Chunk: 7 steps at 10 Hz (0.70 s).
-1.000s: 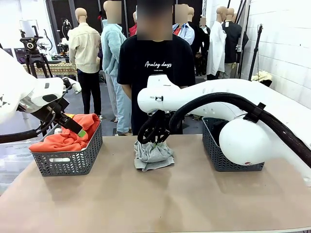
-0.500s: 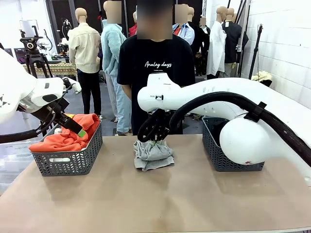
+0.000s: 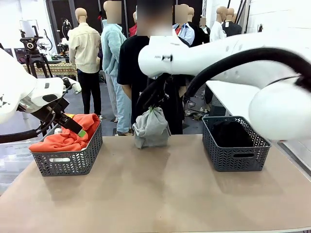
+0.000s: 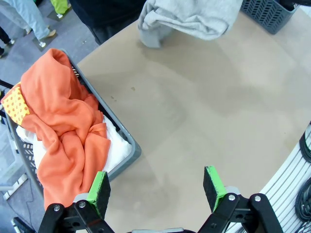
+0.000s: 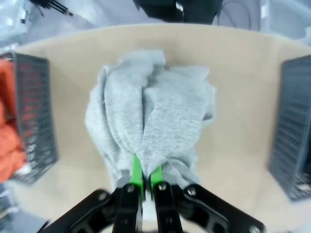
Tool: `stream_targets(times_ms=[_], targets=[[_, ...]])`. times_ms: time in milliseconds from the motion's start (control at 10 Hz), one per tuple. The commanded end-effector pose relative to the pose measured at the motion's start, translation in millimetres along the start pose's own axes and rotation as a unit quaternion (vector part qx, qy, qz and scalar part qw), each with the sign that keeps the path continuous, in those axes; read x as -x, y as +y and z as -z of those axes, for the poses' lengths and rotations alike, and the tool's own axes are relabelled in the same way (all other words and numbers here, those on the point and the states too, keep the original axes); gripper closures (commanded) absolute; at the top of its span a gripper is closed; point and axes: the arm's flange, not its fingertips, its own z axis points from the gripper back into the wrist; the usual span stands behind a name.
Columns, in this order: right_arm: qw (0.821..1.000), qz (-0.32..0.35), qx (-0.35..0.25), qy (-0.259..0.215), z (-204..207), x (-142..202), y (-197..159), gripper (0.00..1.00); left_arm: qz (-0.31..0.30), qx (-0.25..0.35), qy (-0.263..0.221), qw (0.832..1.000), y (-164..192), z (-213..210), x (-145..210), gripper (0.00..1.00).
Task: Sort the tops and bottoms.
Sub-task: Lift clothes from the center of the table with your right hand.
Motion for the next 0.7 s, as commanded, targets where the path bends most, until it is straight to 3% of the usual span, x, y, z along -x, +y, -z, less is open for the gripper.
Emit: stream_targets(times_ms=[0, 100, 600], targets=[[0.999, -0.02, -0.007, -0.036, -14, 45, -21, 1.0, -0.006, 0.001, 0.001, 1.0, -2, 0, 1, 0.0], [1.0, 0.0, 0.0, 0.0, 0, 0, 0, 1.0, -0.006, 0.001, 0.001, 1.0, -2, 0, 1, 0.0], [1.0, -0.002, 0.005, 0.003, 8, 9, -6, 1.0, -0.006, 0.001, 0.001, 1.0, -2, 0, 1, 0.0]])
